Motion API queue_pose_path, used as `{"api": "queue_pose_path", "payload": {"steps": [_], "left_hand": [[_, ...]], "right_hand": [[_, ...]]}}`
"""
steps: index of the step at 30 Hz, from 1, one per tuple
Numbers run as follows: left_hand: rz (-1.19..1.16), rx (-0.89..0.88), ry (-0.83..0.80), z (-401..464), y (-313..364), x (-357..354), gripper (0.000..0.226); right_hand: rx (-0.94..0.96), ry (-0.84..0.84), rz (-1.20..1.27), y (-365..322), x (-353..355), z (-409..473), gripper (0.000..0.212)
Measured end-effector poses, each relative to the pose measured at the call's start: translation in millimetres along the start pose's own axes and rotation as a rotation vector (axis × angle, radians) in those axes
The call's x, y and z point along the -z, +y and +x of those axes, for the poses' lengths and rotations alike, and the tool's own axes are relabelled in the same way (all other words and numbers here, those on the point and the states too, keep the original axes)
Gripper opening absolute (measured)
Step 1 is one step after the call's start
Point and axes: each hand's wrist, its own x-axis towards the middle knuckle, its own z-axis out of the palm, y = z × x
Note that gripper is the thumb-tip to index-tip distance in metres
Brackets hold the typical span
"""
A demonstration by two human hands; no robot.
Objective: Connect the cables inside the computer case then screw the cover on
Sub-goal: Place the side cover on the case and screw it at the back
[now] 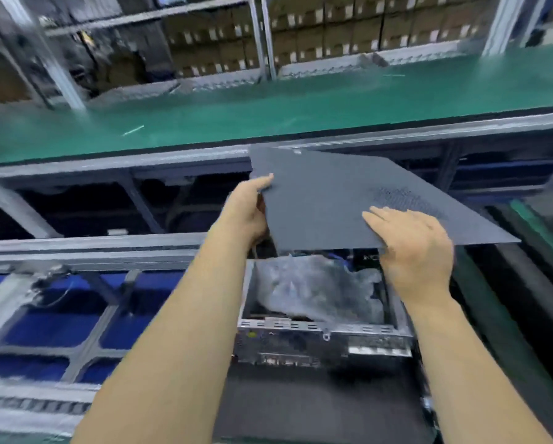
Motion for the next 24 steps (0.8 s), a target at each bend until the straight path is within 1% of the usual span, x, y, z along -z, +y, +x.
{"api": "queue_pose_path", "payload": {"steps": [1, 3, 7, 8, 9, 10, 11, 13, 14, 15, 16, 18, 21, 23, 24], "left_hand": [[-0.024, -0.001, 0.016, 3, 1, 22, 0.021], [-0.069, 0.001, 0.052, 8, -2, 56, 0.022], [-0.121, 0.035, 0.111, 17, -14, 103, 0.02], [-0.138, 0.029, 0.125, 19, -16, 112, 0.021], [-0.166, 0.025, 0.136, 21, -19, 119, 0.025], [-0.2, 0.016, 0.144, 23, -22, 124, 0.029], [-0.229, -0.003, 0.151, 24, -26, 127, 0.029], [-0.279, -0.06, 0.172, 23, -32, 131, 0.021], [-0.307, -0.088, 0.184, 22, -36, 130, 0.018], [-0.336, -0.112, 0.191, 21, -40, 128, 0.018], [-0.36, -0.127, 0.193, 20, -43, 123, 0.019], [-0.409, -0.131, 0.179, 15, -50, 107, 0.023], [-0.528, -0.117, 0.155, 1, -58, 77, 0.037], [-0.532, -0.112, 0.161, -12, -66, 60, 0.041], [-0.505, -0.111, 0.176, -19, -70, 53, 0.038]], "right_hand": [[0.02, -0.021, 0.015, -12, -10, 2, 0.037], [0.02, -0.061, 0.008, -32, -28, 2, 0.037], [-0.033, -0.157, -0.059, -61, -52, -8, 0.054], [-0.058, -0.203, -0.06, -66, -55, -10, 0.057], [-0.088, -0.288, -0.058, -71, -56, -11, 0.06], [-0.13, -0.421, -0.059, -76, -56, -11, 0.064], [-0.188, -0.598, -0.063, -81, -56, -11, 0.074], [-0.307, -0.995, -0.064, -90, -53, -6, 0.109], [-0.317, -1.143, -0.054, -93, -52, -2, 0.121], [-0.299, -1.238, -0.013, -97, -50, 3, 0.124], [-0.274, -1.29, 0.041, -103, -47, 10, 0.125], [-0.241, -1.309, 0.098, -117, -42, 22, 0.124], [-0.179, -1.275, -0.043, -136, -42, 39, 0.114], [-0.196, -1.242, -0.156, -144, -40, 45, 0.1], [-0.208, -1.175, -0.217, -144, -38, 46, 0.089]]}}
